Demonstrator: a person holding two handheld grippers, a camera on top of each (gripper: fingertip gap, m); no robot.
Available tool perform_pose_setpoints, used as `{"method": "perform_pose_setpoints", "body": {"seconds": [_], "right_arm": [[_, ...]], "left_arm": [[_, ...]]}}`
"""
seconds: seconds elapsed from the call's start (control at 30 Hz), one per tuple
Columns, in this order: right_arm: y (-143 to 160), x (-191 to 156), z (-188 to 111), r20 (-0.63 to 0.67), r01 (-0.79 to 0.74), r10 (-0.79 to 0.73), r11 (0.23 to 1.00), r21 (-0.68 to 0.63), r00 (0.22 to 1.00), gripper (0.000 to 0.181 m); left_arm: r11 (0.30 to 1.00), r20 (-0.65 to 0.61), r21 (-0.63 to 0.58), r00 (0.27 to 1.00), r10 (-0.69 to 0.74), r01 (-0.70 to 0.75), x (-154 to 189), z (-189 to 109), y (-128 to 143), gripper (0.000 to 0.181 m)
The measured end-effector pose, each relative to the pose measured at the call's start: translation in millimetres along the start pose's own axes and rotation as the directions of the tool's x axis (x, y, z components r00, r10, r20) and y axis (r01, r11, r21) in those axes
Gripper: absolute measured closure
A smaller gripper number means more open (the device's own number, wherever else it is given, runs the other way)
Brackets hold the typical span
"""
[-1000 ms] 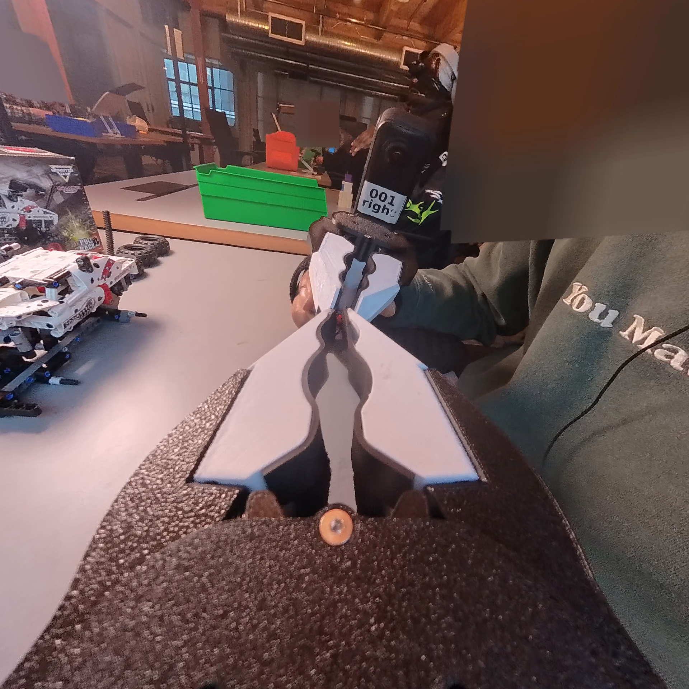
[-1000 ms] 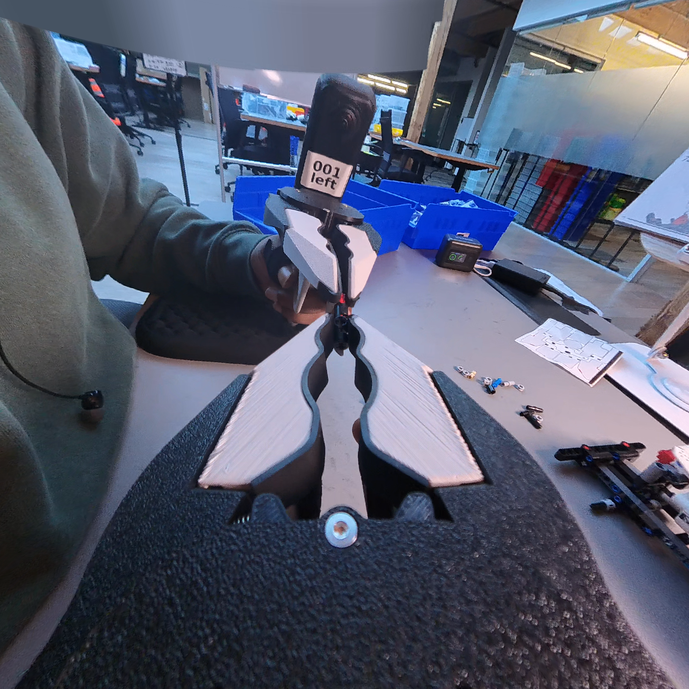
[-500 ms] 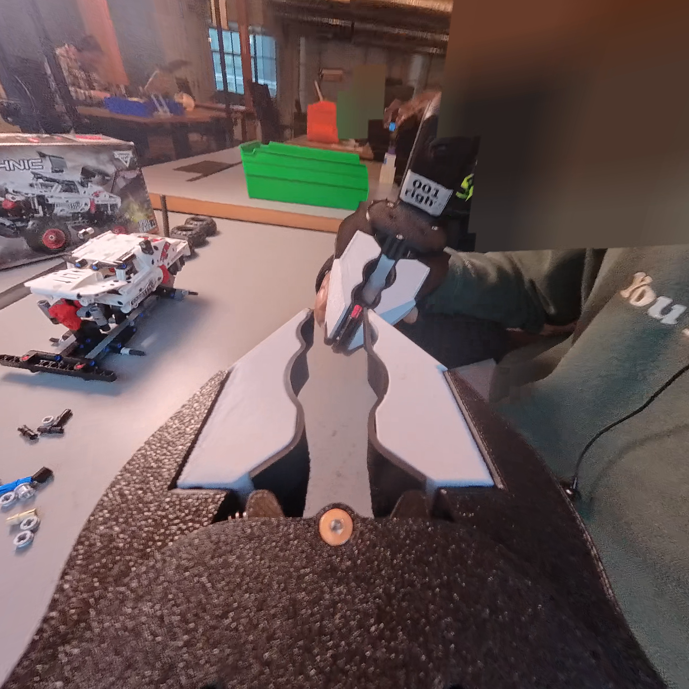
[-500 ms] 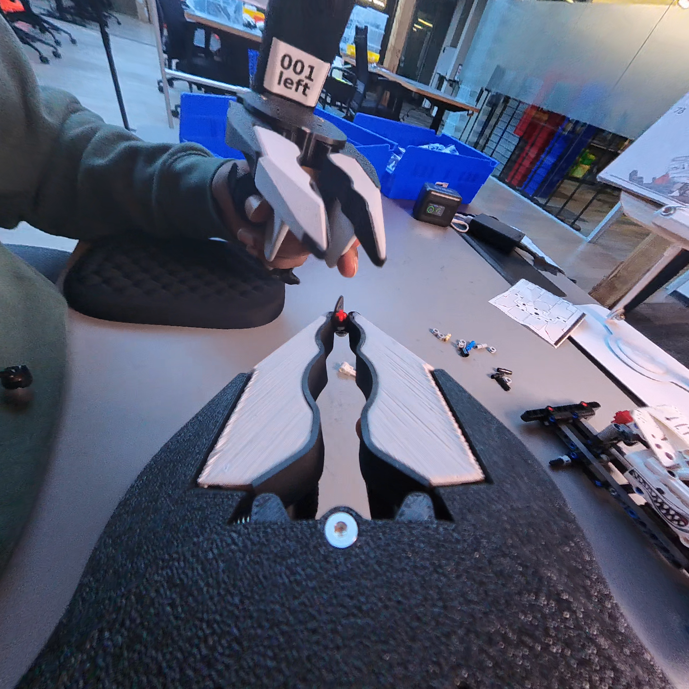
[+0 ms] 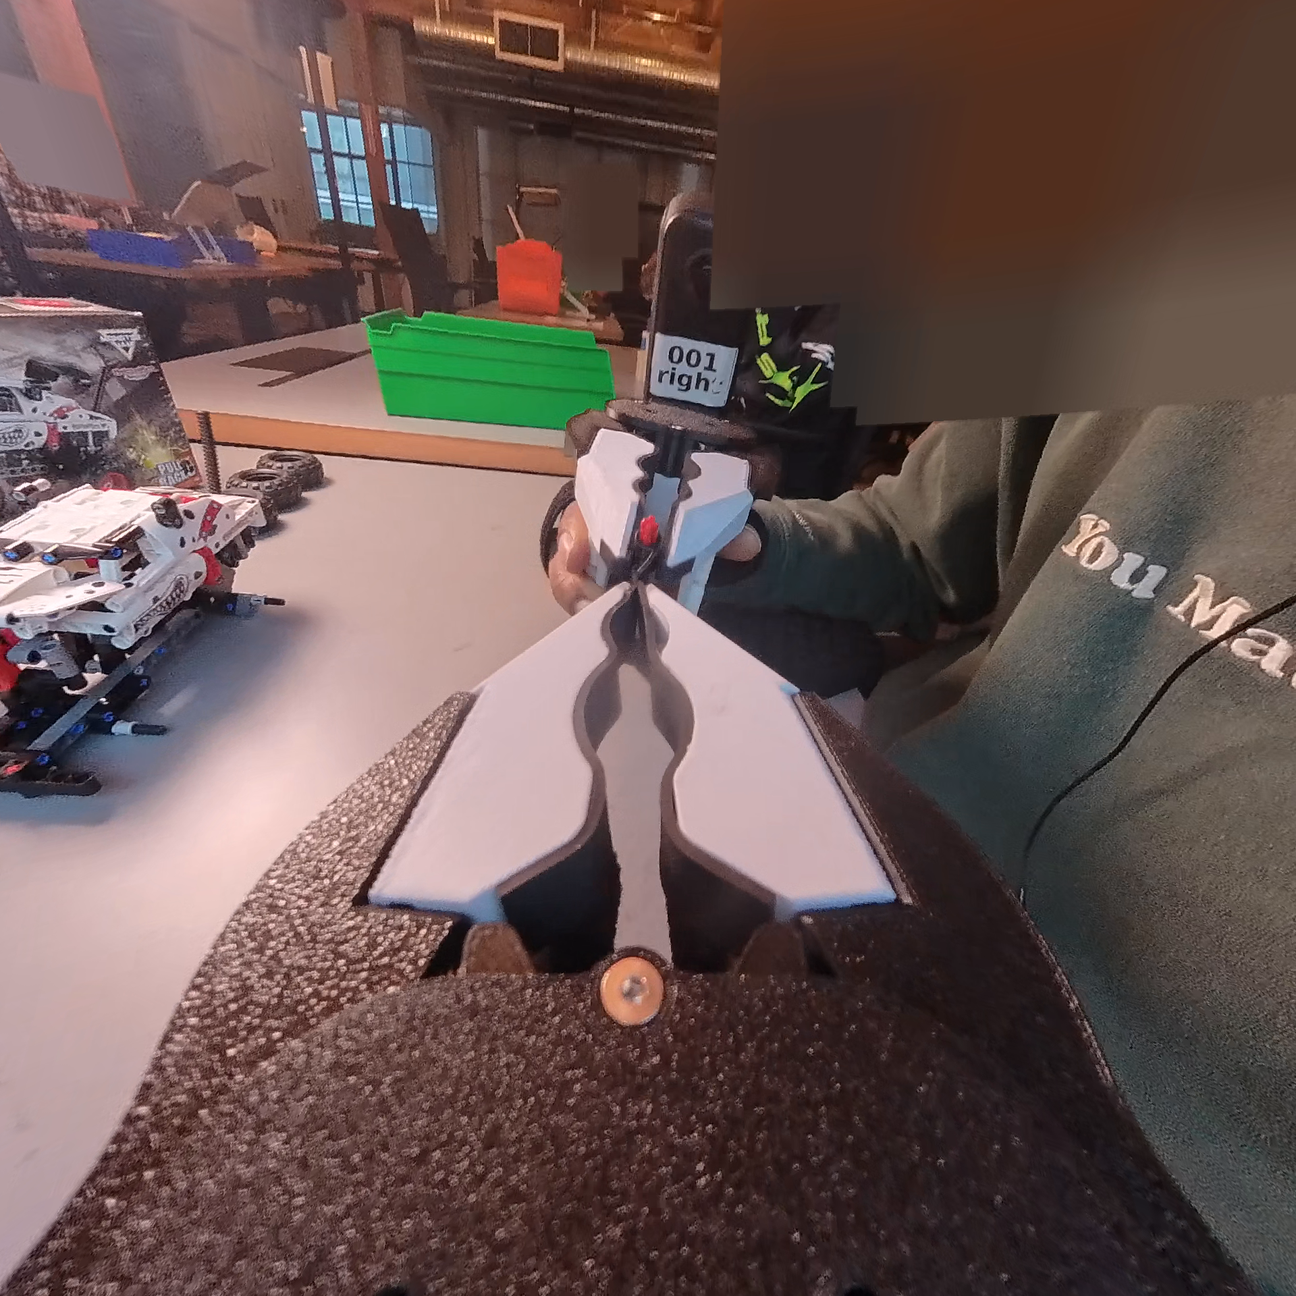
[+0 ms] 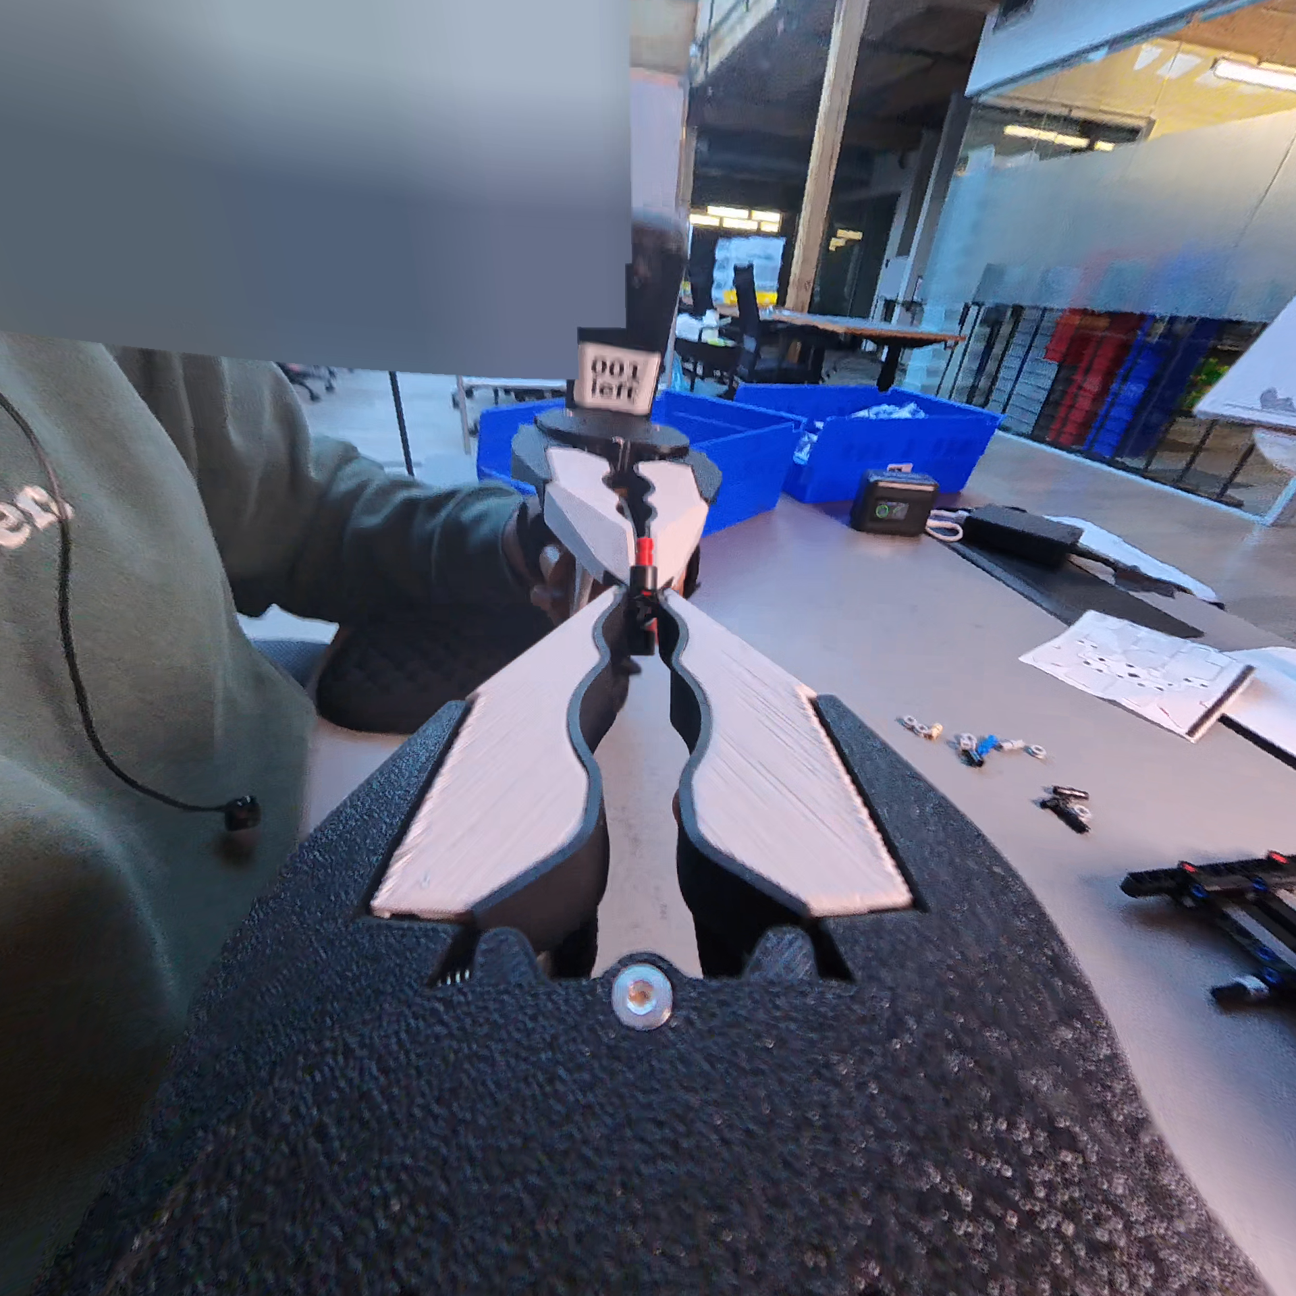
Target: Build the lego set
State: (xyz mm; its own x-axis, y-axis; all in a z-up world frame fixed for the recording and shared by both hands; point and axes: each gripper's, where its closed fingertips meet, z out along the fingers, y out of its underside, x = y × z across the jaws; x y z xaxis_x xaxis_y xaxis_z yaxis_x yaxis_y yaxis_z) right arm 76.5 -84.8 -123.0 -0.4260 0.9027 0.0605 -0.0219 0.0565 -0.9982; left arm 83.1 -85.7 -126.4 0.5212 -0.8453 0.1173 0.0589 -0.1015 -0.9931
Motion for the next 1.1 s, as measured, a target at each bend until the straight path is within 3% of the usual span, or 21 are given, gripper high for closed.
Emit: {"method": "perform_pose_setpoints", "body": {"seconds": [0.07,0.33,0.43,0.53,0.63,0.7,0.77,0.87,0.97,1.03,1.1], "right_arm": [[-12.2,-0.7,-2.8,0.023,-0.060,0.059,0.995,0.080,0.998,0.175],[7.3,6.4,3.2,-0.037,0.007,-0.008,0.999,-0.035,0.999,0.176],[16.2,10.1,3.4,-0.066,0.049,-0.055,0.994,-0.094,0.996,0.176],[7.6,7.6,2.1,-0.055,0.035,-0.037,0.998,-0.046,0.998,0.176],[1.5,4.4,1.3,-0.015,-0.040,0.040,0.999,-0.002,0.999,0.176],[2.9,1.1,3.9,0.013,-0.081,0.081,0.997,0.002,0.997,0.175],[6.0,-3.4,8.3,0.041,-0.110,0.110,0.994,-0.010,0.993,0.175],[-2.1,3.5,8.2,0.012,-0.162,0.162,0.985,0.057,0.987,0.173],[-15.3,17.2,-0.4,-0.022,-0.198,0.204,0.969,0.144,0.979,0.157],[-18.0,19.6,-1.8,-0.077,-0.113,0.126,0.981,0.155,0.989,0.155],[-17.1,18.3,2.5,-0.170,0.069,-0.049,0.992,0.110,0.984,0.153]], "left_arm": [[0.997,-0.022,0.058,0.999,-0.042,0.044,0.8,-1.1,-5.8,0.181],[0.991,0.016,0.111,0.997,-0.075,0.073,-9.8,-7.4,-12.9,0.181],[0.999,0.074,-0.010,0.996,-0.044,0.045,-18.4,-4.9,4.4,0.167],[0.993,0.027,-0.089,0.997,-0.077,0.079,-13.0,0.0,18.9,0.158],[0.993,0.008,-0.106,0.999,-0.044,0.045,-5.9,4.7,19.7,0.159],[0.992,-0.002,-0.119,1.000,-0.030,0.029,-1.3,8.5,20.7,0.176],[0.990,-0.009,-0.138,1.000,-0.004,0.003,2.4,10.7,23.7,0.177],[0.998,0.009,-0.053,0.999,-0.045,0.045,-2.8,7.0,12.0,0.177],[0.982,0.002,0.100,0.987,-0.163,0.162,-11.9,-2.4,-9.2,0.177],[0.944,-0.050,0.185,0.962,-0.270,0.274,-15.1,-7.5,-19.8,0.177],[0.884,-0.106,0.253,0.920,-0.377,0.392,-19.0,-10.4,-27.0,0.177]]}}
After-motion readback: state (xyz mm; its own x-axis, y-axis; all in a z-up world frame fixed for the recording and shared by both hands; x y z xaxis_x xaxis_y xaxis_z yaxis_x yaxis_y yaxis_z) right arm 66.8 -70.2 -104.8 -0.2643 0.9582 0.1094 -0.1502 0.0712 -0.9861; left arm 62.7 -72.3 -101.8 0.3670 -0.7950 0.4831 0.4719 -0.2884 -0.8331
